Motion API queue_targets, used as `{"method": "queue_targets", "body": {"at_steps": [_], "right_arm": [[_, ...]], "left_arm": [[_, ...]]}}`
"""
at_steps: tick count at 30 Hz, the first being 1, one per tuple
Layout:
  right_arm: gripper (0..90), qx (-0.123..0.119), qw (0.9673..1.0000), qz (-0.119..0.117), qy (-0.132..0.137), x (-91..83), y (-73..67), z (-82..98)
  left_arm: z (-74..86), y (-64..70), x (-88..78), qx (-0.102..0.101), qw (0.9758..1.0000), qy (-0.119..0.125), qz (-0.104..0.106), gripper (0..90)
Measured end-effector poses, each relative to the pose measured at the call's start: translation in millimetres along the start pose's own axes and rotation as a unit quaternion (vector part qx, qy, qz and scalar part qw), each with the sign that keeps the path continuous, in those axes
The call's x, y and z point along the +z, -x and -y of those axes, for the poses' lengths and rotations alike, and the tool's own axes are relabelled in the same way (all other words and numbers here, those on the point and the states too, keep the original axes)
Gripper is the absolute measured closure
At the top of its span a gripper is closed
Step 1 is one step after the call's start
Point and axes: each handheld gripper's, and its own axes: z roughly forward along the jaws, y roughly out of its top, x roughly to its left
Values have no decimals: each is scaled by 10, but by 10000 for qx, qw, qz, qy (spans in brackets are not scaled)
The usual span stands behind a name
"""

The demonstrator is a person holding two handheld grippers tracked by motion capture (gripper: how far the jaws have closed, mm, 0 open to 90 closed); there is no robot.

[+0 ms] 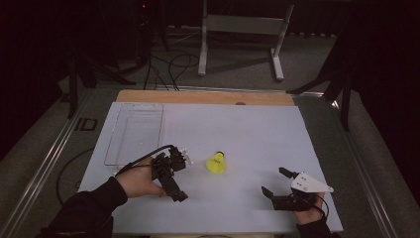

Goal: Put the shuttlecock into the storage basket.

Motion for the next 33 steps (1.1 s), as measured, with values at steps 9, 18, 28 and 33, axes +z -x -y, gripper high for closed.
{"method": "queue_targets", "body": {"at_steps": [9, 18, 28, 33], "right_arm": [[92, -4, 10000, -8, 0, 3, 3, 0], [92, -3, 10000, -23, -28, 9, 0, 4], [92, 3, 10000, -26, -5, 3, -1, 0], [93, -2, 10000, -27, -3, 5, 0, 2]], "left_arm": [[-176, 2, 0, 72, 9999, 98, -26, 2], [-343, -86, -11, -24, 9992, 396, -19, 3], [-541, -201, 122, -58, 9984, 556, -71, 12], [-618, -245, 198, -82, 9980, 614, -104, 29]]}}
